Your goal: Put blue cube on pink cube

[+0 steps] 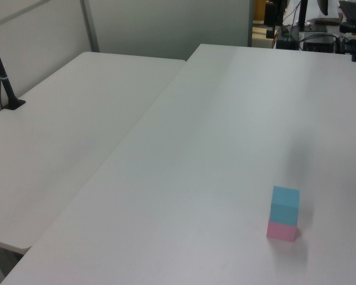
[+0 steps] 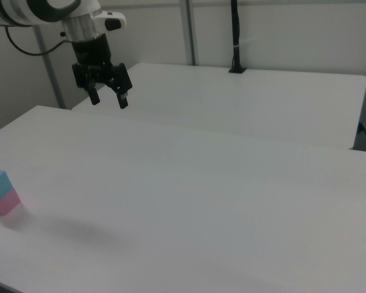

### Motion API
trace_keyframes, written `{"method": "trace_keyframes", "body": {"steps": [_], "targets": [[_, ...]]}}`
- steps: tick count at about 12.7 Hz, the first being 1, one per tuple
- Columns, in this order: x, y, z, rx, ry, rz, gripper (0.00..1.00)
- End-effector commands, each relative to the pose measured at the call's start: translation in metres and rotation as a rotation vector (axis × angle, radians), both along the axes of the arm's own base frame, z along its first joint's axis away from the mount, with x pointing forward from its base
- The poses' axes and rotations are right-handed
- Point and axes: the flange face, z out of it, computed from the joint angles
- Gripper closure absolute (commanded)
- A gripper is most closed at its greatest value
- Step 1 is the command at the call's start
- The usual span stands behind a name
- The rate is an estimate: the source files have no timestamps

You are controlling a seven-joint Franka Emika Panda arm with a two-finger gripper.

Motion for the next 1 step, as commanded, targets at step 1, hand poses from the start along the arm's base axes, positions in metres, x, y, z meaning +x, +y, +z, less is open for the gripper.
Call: {"method": "trace_keyframes", "body": {"steps": [1], "targets": [[-0.0006, 0.0069, 0.0024, 0.013, -0.009, 0.015, 0.00]]}}
